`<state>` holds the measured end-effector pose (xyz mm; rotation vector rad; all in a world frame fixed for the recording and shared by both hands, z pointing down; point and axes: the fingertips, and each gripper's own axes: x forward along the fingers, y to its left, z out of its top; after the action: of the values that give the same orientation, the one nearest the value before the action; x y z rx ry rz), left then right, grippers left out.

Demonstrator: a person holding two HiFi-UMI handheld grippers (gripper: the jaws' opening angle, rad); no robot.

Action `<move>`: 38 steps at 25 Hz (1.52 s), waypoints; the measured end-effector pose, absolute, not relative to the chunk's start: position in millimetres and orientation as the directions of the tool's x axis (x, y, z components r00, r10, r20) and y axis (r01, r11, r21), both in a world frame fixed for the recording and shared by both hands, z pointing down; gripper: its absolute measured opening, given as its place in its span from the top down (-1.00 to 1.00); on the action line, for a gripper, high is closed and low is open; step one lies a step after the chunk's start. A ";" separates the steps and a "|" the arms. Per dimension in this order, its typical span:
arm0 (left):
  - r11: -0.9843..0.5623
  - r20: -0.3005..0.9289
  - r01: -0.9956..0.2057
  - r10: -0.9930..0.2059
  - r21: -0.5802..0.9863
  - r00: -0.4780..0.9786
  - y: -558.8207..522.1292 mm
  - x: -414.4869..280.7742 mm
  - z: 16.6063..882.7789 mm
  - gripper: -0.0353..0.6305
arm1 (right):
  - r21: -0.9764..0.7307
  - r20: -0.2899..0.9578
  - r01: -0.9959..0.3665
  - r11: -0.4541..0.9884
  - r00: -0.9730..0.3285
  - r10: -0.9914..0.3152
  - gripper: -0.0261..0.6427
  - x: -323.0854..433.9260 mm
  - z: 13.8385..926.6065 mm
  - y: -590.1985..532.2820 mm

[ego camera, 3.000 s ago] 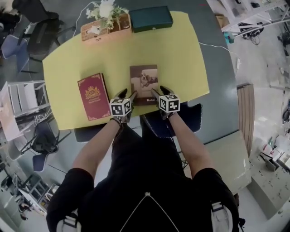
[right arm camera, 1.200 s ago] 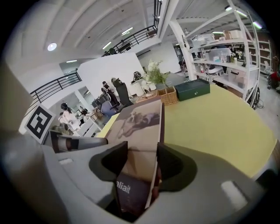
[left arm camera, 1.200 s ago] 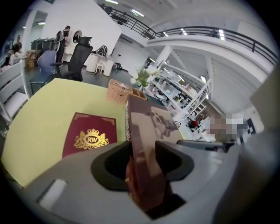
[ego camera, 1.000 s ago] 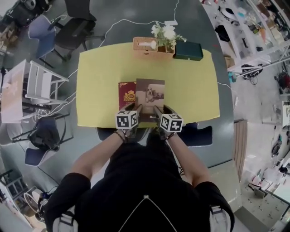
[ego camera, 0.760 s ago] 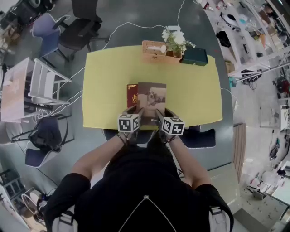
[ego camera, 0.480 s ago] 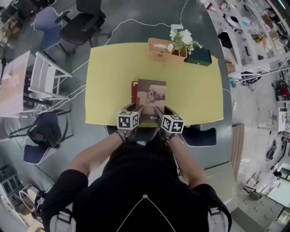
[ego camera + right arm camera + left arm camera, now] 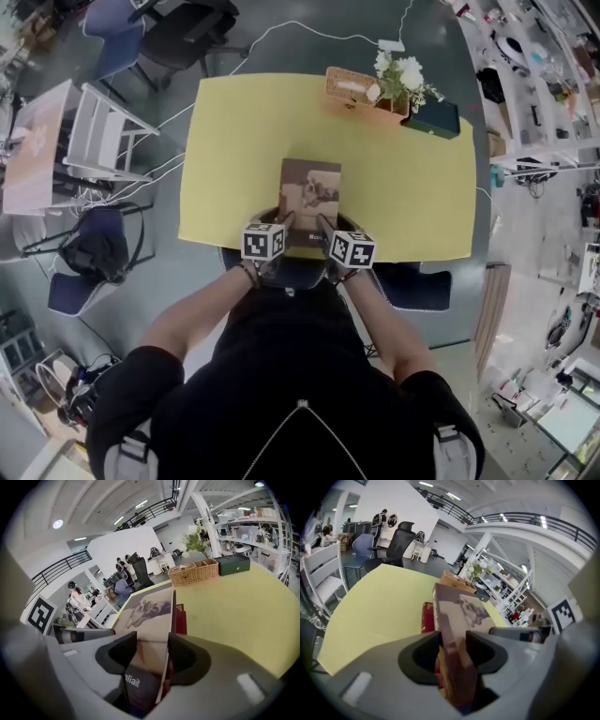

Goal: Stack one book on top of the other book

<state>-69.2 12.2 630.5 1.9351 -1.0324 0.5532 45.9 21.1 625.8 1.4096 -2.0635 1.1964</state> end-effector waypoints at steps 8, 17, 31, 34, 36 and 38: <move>-0.292 0.717 -0.835 -0.428 0.466 0.550 4.6 -70.2 668.6 0.31 | -0.451 0.711 -0.883 0.129 -0.443 -0.547 0.28 45.2 664.1 13.1; -0.280 0.759 -0.847 -0.377 0.453 0.531 0.2 -66.1 713.2 0.31 | -0.453 0.745 -0.883 0.122 -0.451 -0.492 0.28 47.3 710.2 8.4; -0.301 0.763 -0.848 -0.375 0.437 0.526 -0.1 -64.7 720.9 0.31 | -0.468 0.750 -0.876 0.114 -0.462 -0.474 0.29 49.7 719.9 7.9; -0.305 0.762 -0.847 -0.375 0.435 0.527 -0.1 -64.5 720.9 0.31 | -0.472 0.749 -0.875 0.111 -0.464 -0.472 0.29 49.6 720.6 8.3; -0.307 0.762 -0.846 -0.374 0.436 0.528 0.9 -65.0 720.5 0.31 | -0.472 0.750 -0.875 0.111 -0.465 -0.470 0.29 48.9 719.9 9.3; -0.308 0.762 -0.846 -0.373 0.436 0.529 1.5 -65.2 719.6 0.31 | -0.471 0.752 -0.875 0.108 -0.463 -0.469 0.29 48.8 718.8 10.5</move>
<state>-65.2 1.5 719.6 1.8977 -0.9986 0.6844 48.8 10.5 718.8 1.3075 -1.9767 1.3112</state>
